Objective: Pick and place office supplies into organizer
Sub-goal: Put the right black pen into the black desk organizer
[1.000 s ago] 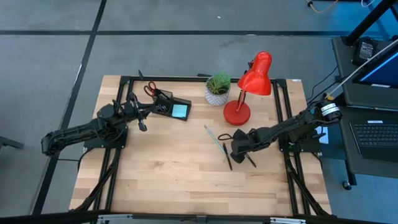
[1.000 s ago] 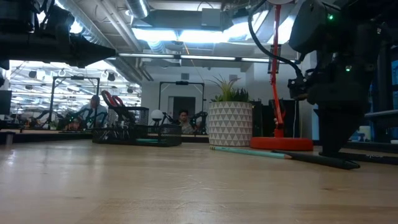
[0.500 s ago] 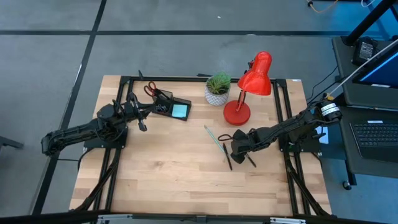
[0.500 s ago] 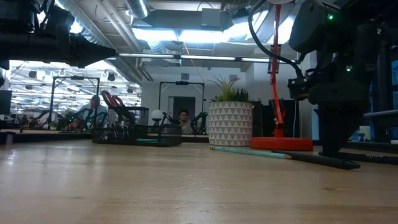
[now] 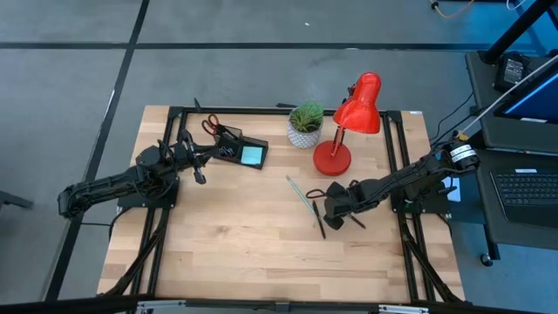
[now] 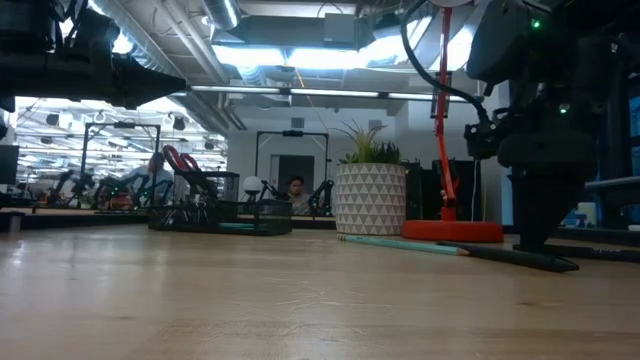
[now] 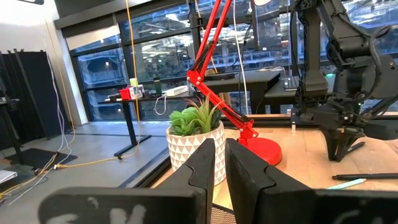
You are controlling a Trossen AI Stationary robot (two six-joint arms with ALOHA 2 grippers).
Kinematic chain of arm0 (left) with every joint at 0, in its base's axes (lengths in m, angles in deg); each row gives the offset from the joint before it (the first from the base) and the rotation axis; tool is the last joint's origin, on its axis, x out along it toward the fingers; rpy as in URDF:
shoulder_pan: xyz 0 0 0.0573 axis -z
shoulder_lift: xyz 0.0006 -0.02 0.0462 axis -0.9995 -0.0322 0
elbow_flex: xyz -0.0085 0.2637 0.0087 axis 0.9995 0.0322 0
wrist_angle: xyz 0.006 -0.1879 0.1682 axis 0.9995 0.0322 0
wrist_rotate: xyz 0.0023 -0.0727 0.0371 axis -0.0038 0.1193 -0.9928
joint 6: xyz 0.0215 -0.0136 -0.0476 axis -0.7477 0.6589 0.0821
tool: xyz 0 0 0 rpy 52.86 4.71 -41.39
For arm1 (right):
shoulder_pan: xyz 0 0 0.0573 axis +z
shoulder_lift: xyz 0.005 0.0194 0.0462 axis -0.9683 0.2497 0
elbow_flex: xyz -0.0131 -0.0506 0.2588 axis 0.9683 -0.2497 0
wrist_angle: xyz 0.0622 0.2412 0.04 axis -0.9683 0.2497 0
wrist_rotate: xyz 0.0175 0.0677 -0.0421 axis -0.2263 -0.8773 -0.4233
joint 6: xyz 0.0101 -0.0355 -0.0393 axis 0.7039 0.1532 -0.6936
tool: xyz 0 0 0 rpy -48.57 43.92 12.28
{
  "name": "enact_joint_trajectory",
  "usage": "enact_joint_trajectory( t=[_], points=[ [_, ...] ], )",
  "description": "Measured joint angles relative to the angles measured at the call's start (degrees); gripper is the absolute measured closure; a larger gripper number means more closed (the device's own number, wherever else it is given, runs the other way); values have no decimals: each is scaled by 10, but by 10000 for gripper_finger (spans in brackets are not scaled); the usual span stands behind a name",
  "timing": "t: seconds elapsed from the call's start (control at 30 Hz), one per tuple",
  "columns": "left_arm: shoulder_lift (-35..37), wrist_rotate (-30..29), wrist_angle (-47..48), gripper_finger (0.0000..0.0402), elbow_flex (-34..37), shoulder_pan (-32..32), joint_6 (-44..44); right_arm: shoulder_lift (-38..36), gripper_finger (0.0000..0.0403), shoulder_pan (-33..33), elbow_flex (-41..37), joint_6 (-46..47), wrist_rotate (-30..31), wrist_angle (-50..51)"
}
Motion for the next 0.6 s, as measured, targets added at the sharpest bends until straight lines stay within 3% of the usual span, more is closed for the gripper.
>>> enact_joint_trajectory(
  t=[0.33,0.6],
  points=[
    [0,0,0,370,0,0,0,1,361,0,6,3,12,0],
    [0,0,0,370,0,0,0,6,361,-1,77,-59,55,3]
  ],
)
